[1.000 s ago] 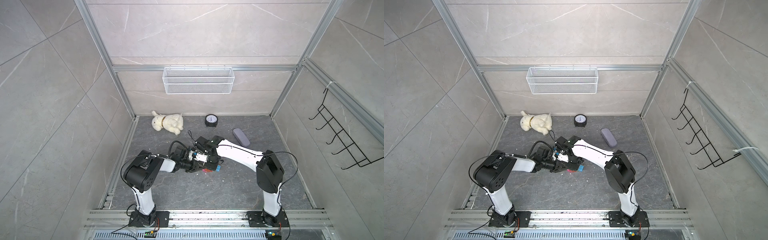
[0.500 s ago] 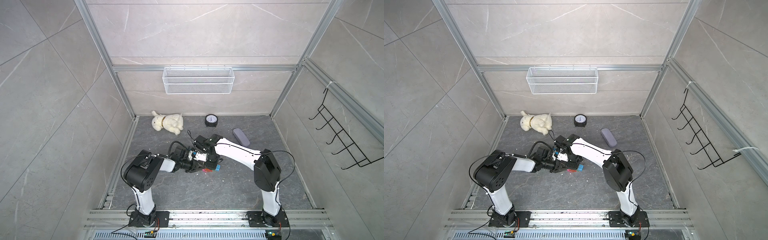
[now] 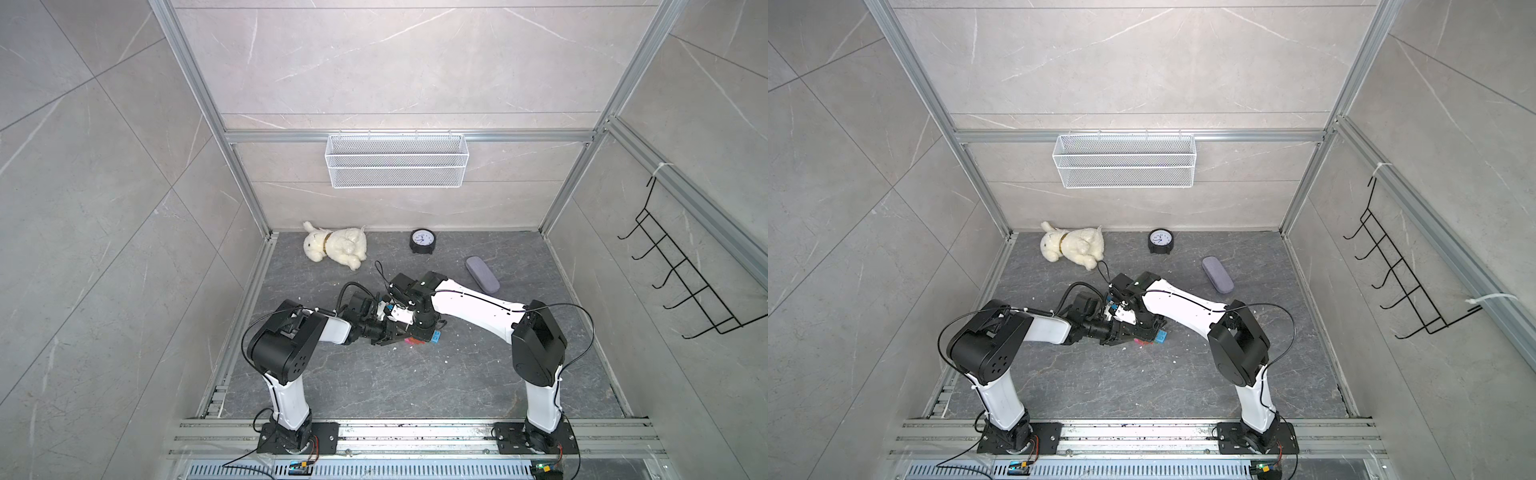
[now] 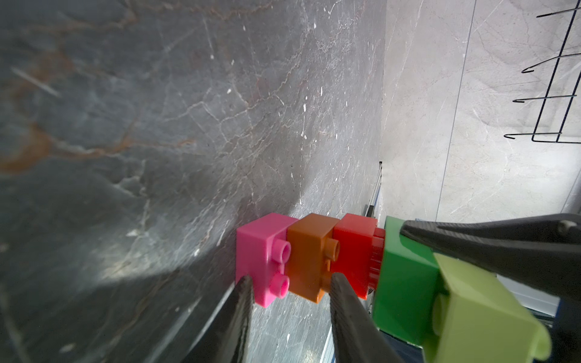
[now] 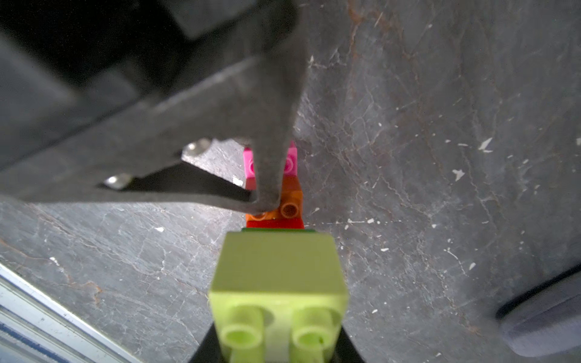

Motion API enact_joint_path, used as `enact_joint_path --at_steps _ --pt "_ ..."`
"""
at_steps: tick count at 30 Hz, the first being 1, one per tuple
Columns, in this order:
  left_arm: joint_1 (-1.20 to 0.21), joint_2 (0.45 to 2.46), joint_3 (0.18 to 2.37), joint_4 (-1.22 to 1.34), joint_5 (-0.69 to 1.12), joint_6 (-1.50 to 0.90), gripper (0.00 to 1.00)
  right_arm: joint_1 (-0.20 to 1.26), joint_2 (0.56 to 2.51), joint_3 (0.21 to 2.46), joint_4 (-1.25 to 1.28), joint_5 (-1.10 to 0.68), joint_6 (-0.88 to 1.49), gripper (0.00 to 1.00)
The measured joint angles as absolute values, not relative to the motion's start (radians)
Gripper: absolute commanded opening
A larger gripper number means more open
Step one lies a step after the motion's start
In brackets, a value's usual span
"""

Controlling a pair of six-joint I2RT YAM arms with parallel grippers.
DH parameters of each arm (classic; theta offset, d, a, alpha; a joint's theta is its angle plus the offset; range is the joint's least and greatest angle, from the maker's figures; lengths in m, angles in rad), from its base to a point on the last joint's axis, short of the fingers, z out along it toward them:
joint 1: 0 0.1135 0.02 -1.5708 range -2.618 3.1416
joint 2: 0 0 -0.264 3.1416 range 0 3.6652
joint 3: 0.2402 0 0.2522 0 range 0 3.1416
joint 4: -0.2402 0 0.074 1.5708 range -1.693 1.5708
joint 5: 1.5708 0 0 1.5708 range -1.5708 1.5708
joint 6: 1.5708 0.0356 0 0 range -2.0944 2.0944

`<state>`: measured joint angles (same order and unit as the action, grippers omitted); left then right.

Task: Assemble the letter y with lego
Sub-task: Assemble the lego brick with the lego brick.

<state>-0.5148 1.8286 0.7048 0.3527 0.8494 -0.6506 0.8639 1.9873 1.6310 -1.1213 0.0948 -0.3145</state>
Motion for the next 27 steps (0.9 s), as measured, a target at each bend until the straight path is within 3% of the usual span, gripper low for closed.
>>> enact_joint_path --at_steps 27 --pt "-0.517 1.827 0.705 0.354 0.844 -0.633 0.41 0.845 1.956 1.574 -1.058 0.051 -0.326 0.31"
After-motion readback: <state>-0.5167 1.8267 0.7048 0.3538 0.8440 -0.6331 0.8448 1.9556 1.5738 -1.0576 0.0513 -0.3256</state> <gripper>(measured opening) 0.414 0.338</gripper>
